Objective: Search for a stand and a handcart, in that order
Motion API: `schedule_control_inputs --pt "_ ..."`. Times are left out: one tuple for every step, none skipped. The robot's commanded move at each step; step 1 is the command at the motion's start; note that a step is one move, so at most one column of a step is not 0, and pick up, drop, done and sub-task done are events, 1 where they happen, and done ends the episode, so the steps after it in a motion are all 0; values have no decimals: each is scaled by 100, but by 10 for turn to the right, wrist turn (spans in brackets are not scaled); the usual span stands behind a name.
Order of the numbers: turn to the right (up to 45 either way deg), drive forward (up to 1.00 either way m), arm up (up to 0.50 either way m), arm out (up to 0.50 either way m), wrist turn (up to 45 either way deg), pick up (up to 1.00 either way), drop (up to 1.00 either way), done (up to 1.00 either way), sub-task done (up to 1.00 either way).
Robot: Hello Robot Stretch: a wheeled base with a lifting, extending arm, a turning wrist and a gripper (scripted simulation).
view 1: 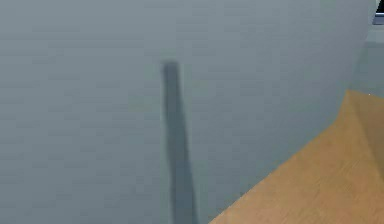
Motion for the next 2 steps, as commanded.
schedule_control_inputs --pt "150 0 0 0 0 0 0 0 0" --pt "0 50 0 0 0 0 0 0 0"
